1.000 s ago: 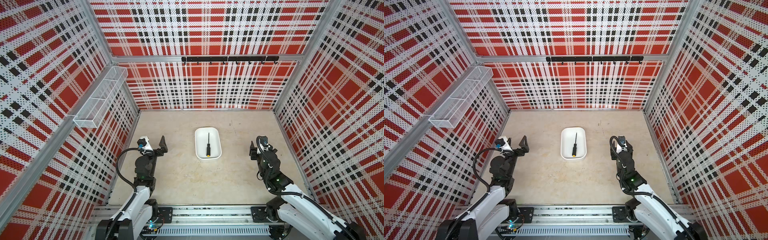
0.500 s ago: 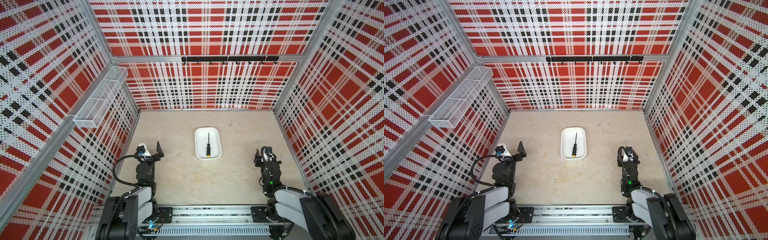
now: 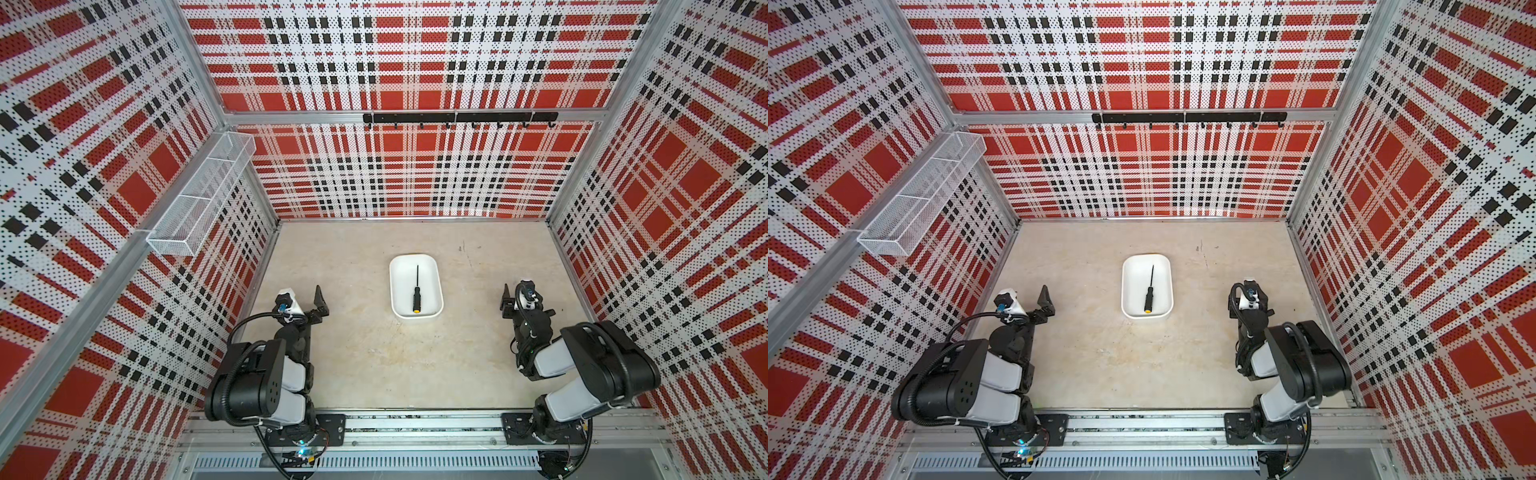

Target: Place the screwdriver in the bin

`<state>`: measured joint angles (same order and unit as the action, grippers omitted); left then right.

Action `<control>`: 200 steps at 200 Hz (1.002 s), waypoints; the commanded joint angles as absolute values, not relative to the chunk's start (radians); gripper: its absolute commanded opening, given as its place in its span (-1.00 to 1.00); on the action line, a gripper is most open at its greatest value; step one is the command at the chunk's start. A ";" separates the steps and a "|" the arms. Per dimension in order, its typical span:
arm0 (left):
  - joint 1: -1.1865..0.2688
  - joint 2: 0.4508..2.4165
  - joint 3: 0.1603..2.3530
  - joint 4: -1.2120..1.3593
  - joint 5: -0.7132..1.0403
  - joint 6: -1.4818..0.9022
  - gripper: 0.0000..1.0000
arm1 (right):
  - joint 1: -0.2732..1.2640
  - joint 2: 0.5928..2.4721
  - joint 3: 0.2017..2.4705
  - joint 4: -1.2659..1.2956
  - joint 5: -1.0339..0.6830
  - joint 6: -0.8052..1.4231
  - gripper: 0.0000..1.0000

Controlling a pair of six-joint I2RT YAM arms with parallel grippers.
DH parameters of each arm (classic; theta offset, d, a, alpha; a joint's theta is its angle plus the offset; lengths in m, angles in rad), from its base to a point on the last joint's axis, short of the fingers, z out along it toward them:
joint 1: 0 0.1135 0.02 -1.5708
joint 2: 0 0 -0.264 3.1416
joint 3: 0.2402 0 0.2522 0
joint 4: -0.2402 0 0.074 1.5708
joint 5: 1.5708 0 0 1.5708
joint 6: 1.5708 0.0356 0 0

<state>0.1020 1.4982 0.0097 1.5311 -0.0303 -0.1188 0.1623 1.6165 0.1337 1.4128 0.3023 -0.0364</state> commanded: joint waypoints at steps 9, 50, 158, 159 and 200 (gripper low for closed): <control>0.112 1.540 0.005 1.769 -0.006 -0.110 0.96 | 0.142 1.616 0.124 1.546 0.289 -0.029 0.41; 0.109 1.603 0.066 1.713 0.000 -0.110 0.96 | 0.097 1.576 0.245 1.254 0.217 0.011 0.47; 0.029 1.577 0.213 1.396 -0.109 -0.036 0.96 | 0.037 1.575 0.300 1.142 0.130 0.062 0.76; 0.029 1.577 0.213 1.395 -0.110 -0.036 0.96 | 0.037 1.574 0.300 1.142 0.130 0.063 0.76; 0.026 1.579 0.216 1.390 -0.112 -0.034 0.96 | 0.035 1.574 0.300 1.140 0.129 0.063 1.00</control>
<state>0.0311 1.5860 0.2073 1.3975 -0.0925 -0.0555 0.0425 1.5875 0.2920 1.1404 0.1345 0.0647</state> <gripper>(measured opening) 0.981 0.970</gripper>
